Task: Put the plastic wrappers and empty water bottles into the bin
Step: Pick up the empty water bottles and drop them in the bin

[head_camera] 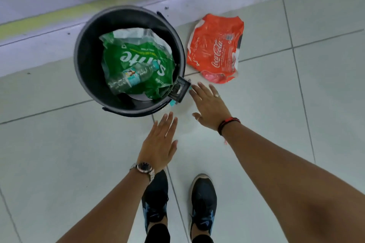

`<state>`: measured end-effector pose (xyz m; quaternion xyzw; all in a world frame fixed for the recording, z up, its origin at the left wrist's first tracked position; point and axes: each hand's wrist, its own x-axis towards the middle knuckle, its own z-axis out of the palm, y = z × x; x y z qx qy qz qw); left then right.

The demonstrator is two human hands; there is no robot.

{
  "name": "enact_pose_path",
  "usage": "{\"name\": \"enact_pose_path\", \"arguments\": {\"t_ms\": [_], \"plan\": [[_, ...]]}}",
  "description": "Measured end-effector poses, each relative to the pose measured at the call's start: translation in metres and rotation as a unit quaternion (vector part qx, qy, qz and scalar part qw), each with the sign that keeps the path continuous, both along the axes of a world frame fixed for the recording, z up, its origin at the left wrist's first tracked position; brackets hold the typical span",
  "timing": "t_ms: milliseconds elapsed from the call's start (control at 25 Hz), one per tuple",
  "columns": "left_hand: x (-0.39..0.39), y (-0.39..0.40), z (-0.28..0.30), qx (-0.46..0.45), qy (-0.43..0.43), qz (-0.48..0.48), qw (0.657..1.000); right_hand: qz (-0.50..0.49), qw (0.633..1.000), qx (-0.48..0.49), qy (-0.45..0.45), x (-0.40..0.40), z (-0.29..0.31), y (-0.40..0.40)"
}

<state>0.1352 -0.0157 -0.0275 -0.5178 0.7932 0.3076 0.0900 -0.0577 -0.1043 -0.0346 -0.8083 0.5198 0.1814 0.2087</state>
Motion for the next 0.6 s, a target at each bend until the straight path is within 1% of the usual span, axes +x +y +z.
{"name": "enact_pose_path", "arguments": {"t_ms": [120, 240, 360, 440, 600], "plan": [[-0.006, -0.010, -0.050, 0.029, -0.057, -0.002, 0.998, 0.056, 0.998, -0.004, 0.005, 0.019, -0.039, -0.005], [-0.006, -0.017, -0.079, 0.031, -0.083, 0.006, 0.996, 0.071, 0.997, -0.023, 0.002, 0.031, -0.068, -0.005], [-0.007, -0.022, -0.092, 0.014, -0.076, 0.021, 0.997, 0.036, 0.999, -0.029, 0.004, 0.033, -0.085, -0.002], [-0.007, -0.020, -0.093, 0.009, -0.079, 0.013, 0.997, 0.008, 1.000, -0.023, 0.002, 0.026, -0.089, 0.005], [-0.009, -0.008, -0.073, 0.031, -0.086, -0.009, 0.996, -0.058, 0.997, 0.014, -0.041, 0.007, -0.071, 0.032]]}}
